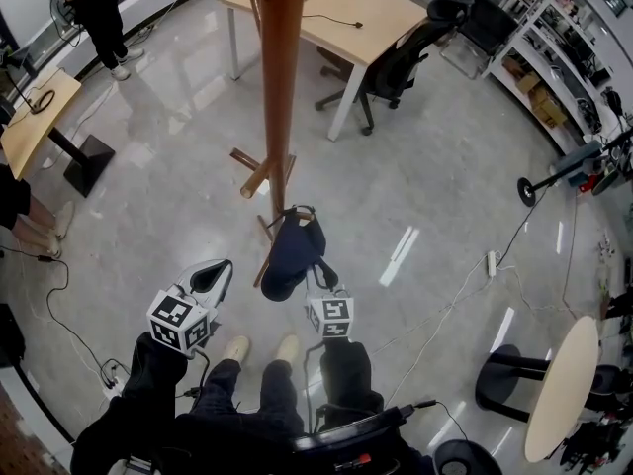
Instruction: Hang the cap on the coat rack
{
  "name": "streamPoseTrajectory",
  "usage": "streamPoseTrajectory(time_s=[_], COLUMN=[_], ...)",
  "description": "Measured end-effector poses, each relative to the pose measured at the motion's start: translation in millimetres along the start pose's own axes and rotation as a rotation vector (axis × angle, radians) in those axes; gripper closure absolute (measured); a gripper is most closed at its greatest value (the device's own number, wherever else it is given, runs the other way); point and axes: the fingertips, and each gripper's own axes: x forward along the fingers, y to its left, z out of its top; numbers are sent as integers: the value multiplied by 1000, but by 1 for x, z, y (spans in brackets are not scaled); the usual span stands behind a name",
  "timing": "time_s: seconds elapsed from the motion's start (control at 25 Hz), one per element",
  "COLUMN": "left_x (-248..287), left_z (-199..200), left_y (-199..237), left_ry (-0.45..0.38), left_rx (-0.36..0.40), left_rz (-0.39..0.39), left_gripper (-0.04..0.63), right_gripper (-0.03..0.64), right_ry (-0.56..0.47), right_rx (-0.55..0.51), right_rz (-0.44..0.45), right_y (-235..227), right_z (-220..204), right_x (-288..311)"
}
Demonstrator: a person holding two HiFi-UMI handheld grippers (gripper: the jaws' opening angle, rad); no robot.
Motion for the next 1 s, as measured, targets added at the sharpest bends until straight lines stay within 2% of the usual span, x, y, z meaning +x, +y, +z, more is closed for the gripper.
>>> streamPoseTrajectory(time_s=[0.44,1.0], left_x=[-6,-6], left_z=[-3,-6], left_y=[9,3], left_ry=[4,5], left_rx=[-8,-7], left_rz=[16,11], left_gripper=[595,595], right_gripper=[538,511], right_ry=[43,121], right_rx=[-8,-13], right_rz=[11,-37], right_y=[9,2], right_z=[-15,-38], right_x=[13,8])
